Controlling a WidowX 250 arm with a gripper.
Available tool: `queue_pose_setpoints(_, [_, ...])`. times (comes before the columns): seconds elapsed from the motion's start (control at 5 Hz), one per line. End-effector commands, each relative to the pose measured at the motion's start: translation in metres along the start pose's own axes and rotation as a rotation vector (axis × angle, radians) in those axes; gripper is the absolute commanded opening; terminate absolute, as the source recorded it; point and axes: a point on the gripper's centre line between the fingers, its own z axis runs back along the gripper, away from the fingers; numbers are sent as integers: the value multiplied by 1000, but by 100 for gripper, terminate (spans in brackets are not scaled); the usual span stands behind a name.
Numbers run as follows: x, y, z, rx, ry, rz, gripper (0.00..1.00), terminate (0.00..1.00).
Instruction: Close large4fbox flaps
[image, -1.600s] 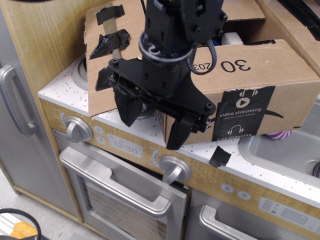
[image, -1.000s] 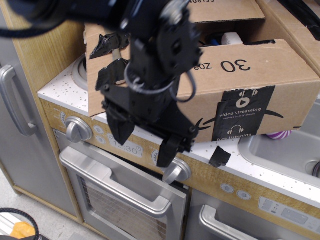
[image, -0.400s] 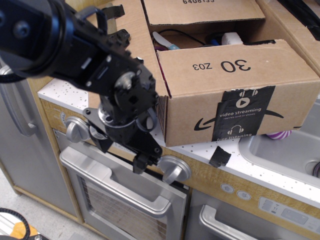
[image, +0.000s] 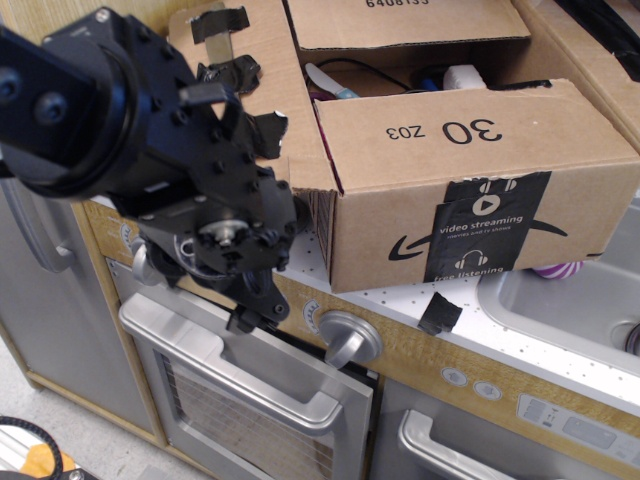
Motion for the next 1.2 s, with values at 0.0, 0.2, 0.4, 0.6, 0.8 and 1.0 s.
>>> queue_pose_setpoints(0.0, [31, 18, 23, 119, -81, -108, 100, 0])
queue_pose_setpoints(0.2, [46, 15, 45, 160, -86, -138, 100, 0])
queue_pose_setpoints(0.4, [61, 14, 69, 169, -88, -158, 100, 0])
queue_pose_setpoints(0.6, [76, 9, 87, 130, -114, -181, 100, 0])
queue_pose_setpoints(0.8, [94, 2, 102, 37, -141, -219, 100, 0])
queue_pose_setpoints(1.0, [112, -6, 106, -106, -108, -238, 100, 0])
